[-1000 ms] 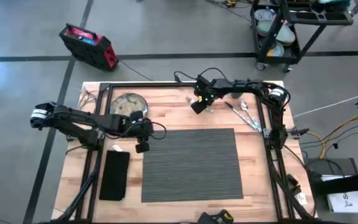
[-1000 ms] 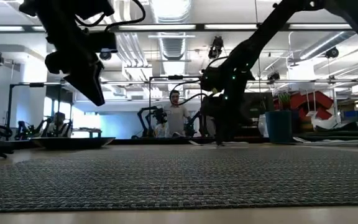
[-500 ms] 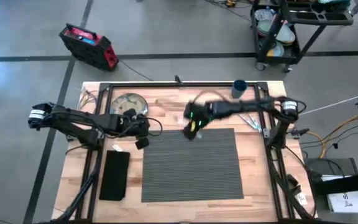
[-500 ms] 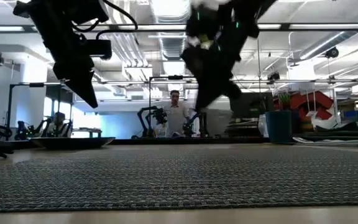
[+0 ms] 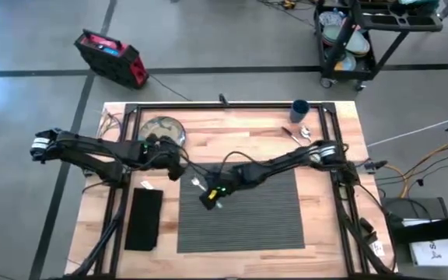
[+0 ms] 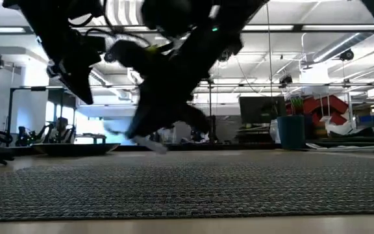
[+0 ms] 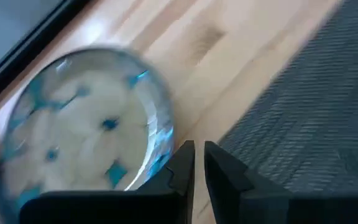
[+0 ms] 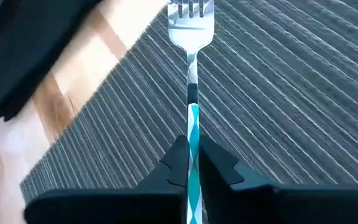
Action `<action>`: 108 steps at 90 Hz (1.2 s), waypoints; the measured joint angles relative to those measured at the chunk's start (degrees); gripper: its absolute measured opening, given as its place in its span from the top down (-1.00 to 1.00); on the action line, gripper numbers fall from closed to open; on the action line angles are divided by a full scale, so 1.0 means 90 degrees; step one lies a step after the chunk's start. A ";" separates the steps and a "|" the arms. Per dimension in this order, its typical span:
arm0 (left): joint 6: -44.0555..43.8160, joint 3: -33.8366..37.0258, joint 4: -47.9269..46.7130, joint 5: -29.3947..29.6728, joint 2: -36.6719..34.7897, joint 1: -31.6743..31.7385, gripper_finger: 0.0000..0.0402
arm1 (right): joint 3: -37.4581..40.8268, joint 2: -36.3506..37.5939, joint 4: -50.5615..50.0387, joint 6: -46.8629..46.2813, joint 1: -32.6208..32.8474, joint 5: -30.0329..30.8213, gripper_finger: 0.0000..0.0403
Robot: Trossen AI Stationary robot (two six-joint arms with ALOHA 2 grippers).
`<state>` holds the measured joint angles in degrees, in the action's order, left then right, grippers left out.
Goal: Set table place
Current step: Put the white and blue patterned fork on the black napkin
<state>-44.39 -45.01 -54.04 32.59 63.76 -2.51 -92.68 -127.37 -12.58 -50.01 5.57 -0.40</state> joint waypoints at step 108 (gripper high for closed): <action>-0.2131 0.0105 0.1018 -0.1284 0.0645 -0.1668 0.90 | 0.0000 0.1190 -0.1811 0.2623 -0.0176 0.1336 0.43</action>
<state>-63.57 -44.07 -44.87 21.04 69.56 -17.52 -92.69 -116.66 -28.88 -26.40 3.99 11.62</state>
